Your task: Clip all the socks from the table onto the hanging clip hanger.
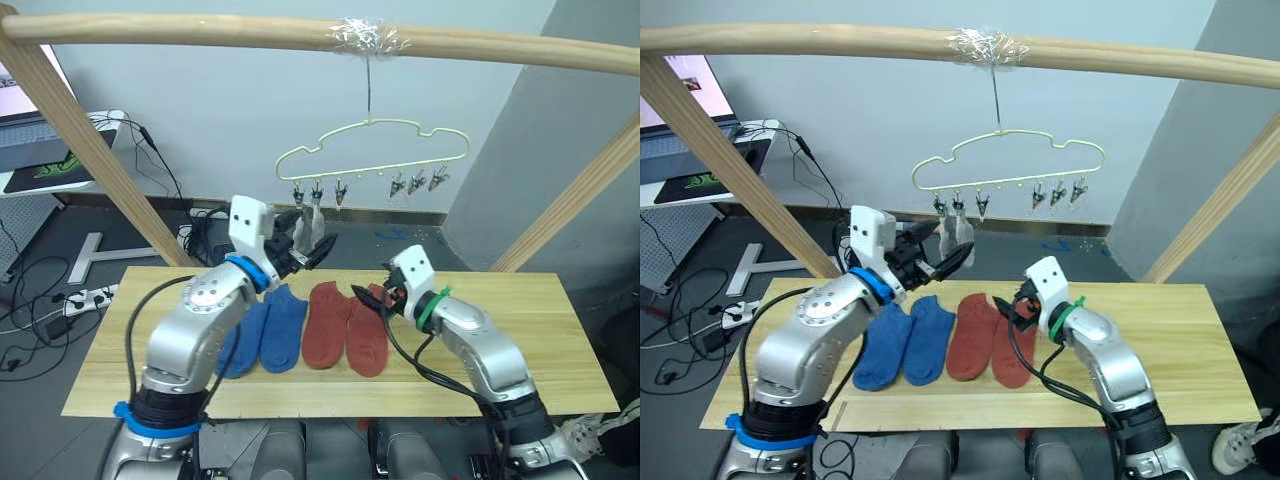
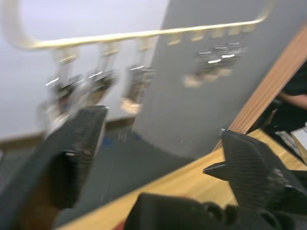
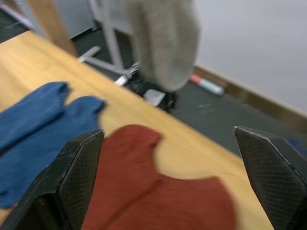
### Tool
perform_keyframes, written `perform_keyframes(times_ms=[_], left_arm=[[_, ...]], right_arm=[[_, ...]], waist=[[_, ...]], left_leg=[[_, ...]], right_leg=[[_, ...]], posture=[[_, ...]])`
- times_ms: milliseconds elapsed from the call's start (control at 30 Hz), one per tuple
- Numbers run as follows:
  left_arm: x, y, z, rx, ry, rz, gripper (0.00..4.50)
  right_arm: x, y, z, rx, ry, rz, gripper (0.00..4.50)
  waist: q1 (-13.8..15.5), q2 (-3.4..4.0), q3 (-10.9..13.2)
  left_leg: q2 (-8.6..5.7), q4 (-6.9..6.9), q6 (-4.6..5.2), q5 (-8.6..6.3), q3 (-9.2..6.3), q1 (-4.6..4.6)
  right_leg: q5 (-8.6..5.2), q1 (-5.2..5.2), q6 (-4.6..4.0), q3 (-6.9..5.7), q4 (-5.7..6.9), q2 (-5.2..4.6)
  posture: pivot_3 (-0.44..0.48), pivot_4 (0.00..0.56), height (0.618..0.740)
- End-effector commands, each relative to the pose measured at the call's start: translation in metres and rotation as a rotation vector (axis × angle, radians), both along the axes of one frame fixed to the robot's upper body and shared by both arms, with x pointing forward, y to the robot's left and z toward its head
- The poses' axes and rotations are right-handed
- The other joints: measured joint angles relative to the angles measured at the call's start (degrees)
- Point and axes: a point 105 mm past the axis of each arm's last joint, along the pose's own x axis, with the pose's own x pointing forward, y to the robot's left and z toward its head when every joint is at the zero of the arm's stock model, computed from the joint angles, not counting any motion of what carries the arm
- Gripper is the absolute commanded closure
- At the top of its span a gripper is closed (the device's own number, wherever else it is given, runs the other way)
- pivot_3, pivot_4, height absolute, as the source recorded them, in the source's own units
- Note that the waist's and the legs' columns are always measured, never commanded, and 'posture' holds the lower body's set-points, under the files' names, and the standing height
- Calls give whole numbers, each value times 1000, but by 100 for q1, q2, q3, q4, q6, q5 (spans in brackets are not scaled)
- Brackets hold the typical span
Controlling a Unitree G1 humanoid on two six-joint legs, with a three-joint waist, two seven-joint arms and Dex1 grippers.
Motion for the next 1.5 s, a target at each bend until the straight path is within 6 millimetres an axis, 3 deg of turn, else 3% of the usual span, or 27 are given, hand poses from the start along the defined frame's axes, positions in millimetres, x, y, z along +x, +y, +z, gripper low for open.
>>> perform_keyframes(times_ms=[33,67,200,367,1000,1500], left_arm=[[7,-9,1,23,-99,36,1824],[11,-10,-2,15,-95,61,2142],[25,-17,-8,-22,-119,149,2142],[39,-22,-11,-32,-127,189,3225],[69,-21,-15,-95,-76,312,3225],[90,-32,-4,-82,-144,333,3225]], right_arm=[[-11,-5,28,37,-93,29,0],[-15,-8,32,33,-103,36,0],[-29,-21,51,29,-135,50,0],[-33,-25,64,33,-154,45,0],[-24,-24,111,49,-259,64,0],[-25,-27,119,60,-267,36,0]], waist=[[-21,2,-1],[-30,3,-1],[-26,4,0],[-44,4,0],[-161,3,-1],[-188,6,-6]], left_leg=[[0,0,1,0,0,2],[2,1,1,0,0,2],[-1,15,1,0,1,-1],[-2,20,2,1,1,2],[-3,21,2,1,-1,2],[-5,24,1,1,0,2]], right_leg=[[0,0,0,1,2,0],[0,0,0,1,3,3],[1,4,2,3,5,3],[4,6,8,3,7,4],[7,9,12,1,11,4],[10,10,15,2,13,4]], posture=[[103,169,740],[103,169,740],[76,172,740],[57,174,740],[15,155,740],[-11,139,740]])
